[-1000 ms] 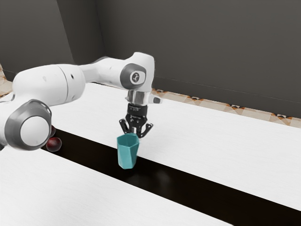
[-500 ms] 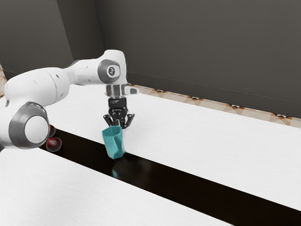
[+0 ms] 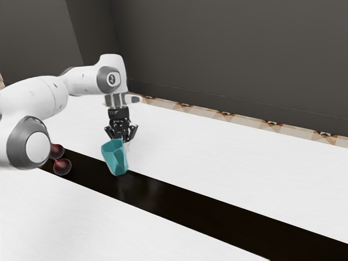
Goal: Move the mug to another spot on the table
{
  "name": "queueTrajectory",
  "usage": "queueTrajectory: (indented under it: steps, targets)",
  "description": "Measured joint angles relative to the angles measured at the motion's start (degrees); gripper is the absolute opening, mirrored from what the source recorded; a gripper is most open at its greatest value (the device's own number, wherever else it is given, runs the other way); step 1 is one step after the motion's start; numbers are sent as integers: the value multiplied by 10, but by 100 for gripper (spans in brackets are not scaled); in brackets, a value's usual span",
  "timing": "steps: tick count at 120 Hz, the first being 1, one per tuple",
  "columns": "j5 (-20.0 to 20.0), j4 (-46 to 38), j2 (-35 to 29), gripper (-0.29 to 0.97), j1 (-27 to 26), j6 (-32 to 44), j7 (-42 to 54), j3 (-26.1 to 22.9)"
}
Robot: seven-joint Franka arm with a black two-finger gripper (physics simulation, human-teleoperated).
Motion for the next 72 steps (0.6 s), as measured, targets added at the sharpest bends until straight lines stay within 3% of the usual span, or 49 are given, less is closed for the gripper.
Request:
queueTrajectory:
  steps: [41,72]
  targets:
    - [-33,-227,-134,-5,6,171,48,48]
    - [-25,-304,-179,-5,-7,286,62,83]
